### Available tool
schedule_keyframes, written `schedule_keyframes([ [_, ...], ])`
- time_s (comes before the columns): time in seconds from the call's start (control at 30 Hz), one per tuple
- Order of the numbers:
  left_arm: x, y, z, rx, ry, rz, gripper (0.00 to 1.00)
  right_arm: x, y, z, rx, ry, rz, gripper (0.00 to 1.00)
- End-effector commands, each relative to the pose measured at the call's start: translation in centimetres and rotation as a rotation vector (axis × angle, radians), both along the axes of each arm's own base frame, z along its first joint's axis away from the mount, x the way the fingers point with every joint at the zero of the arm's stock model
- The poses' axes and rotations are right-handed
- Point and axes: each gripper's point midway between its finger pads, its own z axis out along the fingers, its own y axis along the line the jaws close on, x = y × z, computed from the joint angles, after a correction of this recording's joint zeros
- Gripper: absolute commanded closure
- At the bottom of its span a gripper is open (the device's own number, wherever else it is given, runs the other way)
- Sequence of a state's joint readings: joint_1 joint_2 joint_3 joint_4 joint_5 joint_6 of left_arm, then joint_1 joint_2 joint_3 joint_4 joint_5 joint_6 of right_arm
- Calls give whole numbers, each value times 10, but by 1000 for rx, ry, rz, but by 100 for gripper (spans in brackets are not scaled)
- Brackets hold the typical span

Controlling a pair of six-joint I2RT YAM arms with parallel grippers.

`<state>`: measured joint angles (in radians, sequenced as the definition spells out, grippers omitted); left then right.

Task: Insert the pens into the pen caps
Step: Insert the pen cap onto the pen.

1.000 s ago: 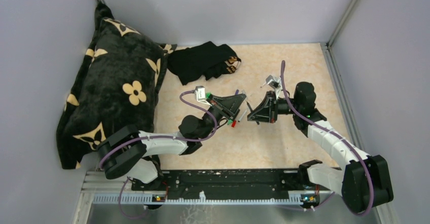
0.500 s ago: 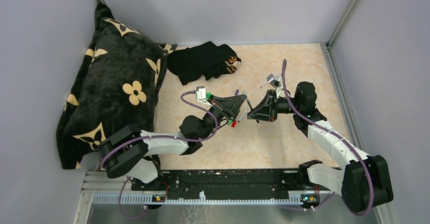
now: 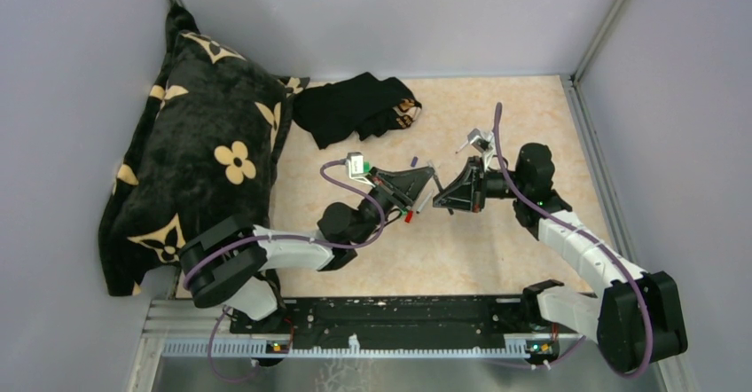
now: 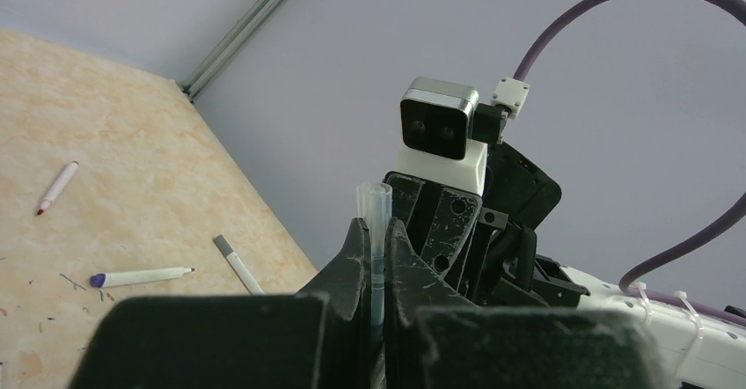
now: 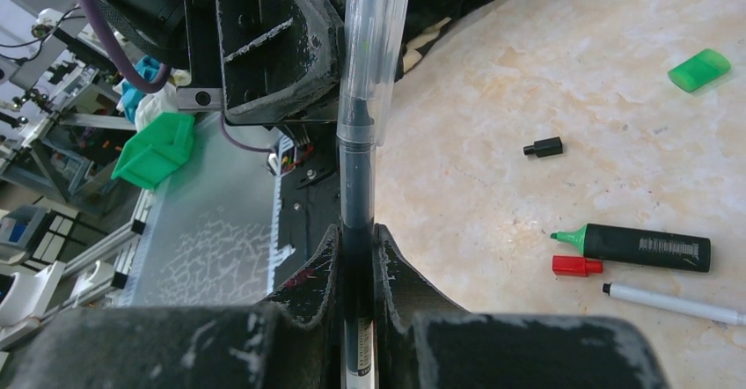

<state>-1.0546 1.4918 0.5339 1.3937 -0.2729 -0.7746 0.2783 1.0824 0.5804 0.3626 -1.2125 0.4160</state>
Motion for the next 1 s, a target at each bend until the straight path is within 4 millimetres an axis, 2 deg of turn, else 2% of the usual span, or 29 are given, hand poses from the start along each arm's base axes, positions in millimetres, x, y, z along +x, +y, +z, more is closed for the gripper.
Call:
schedule_keyframes([
  [0.0, -10, -12, 1, -8, -11, -46, 100, 7, 0, 9, 16, -63, -19, 100],
  [0.17, -15, -17, -6, 20, -2, -58, 100, 9, -1, 13, 18, -76, -29, 100],
  [0.77, -54, -44, -52, 184, 33, -149, 100, 18, -11, 13, -9, -142, -69, 100],
  [0.87, -54, -40, -50, 171, 34, -142, 100, 17, -12, 7, -30, -170, -61, 100],
  [0.97, -52, -35, -39, 155, 16, -119, 100, 12, -12, 4, -36, -190, -33, 100],
])
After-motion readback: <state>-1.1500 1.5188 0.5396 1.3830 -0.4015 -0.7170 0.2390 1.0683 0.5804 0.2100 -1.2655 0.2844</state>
